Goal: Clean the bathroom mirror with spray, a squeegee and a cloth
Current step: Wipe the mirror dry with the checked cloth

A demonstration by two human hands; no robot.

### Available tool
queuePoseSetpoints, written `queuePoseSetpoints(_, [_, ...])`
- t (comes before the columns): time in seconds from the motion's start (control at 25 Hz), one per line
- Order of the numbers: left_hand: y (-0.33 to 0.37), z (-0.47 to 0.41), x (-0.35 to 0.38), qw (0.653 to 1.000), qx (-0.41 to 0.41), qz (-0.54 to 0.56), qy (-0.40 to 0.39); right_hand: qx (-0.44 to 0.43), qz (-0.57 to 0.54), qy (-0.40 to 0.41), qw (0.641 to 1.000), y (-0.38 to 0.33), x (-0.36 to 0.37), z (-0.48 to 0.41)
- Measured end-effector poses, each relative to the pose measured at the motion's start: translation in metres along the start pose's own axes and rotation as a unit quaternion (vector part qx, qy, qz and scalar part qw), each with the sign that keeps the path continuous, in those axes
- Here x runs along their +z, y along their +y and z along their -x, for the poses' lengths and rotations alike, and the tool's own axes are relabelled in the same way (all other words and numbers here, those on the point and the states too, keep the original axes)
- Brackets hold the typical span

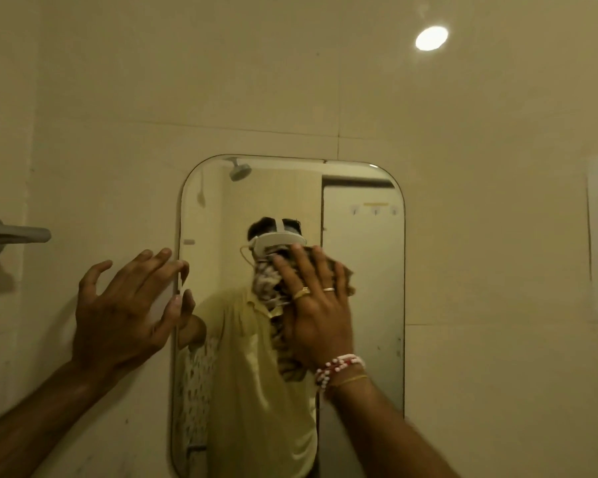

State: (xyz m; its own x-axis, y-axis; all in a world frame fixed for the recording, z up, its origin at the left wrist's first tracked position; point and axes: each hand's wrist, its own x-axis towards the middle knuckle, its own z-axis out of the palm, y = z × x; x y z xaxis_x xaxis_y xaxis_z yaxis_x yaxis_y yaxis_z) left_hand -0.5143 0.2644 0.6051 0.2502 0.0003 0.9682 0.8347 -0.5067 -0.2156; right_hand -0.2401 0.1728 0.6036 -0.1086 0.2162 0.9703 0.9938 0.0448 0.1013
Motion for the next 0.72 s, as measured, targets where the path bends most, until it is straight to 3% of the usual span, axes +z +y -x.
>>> queuePoseSetpoints(0.24, [-0.002,0.004,0.000,1.000,0.001,0.003,-0.003,0.168,-0.031,0.089,0.981,0.071,-0.032,0.012])
queuePoseSetpoints(0.44, [0.000,0.005,-0.006,0.999,-0.011,0.024,-0.026,0.301,-0.068,0.153,0.939,0.050,-0.024,0.001])
queuePoseSetpoints(0.52, [0.002,0.006,-0.007,0.999,-0.023,0.034,-0.034,0.291,-0.054,0.153,0.943,0.029,-0.017,-0.008])
queuePoseSetpoints(0.72, [0.004,0.005,-0.012,0.997,-0.039,0.032,-0.058,0.153,-0.053,0.074,0.984,-0.053,0.016,-0.030])
